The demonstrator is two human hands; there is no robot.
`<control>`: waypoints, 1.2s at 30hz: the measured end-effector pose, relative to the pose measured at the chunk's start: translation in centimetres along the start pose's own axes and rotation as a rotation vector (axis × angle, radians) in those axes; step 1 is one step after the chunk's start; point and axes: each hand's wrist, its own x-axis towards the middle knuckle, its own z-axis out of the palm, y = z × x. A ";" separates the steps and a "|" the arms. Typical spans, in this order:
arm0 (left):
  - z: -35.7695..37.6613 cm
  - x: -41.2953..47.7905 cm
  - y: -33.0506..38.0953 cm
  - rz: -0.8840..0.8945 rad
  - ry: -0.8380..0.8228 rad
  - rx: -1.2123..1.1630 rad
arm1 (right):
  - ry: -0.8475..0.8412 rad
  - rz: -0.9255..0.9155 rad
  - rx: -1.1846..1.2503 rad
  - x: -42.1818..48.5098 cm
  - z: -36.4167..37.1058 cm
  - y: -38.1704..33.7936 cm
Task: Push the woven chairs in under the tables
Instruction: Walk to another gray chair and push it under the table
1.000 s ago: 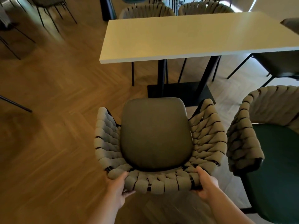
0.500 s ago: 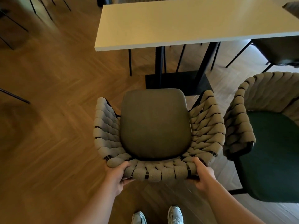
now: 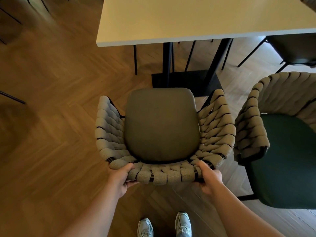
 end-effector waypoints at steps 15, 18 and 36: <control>-0.2 -0.1 -0.6 0.035 0.003 -0.032 | -0.030 0.003 0.012 0.7 -0.6 0.7; -0.2 0.5 -0.5 0.043 0.015 -0.026 | -0.021 0.004 0.016 1.0 -0.5 0.7; 0.2 -1.1 -0.2 0.145 -0.051 0.051 | -0.056 -0.033 -0.011 0.4 -0.1 0.4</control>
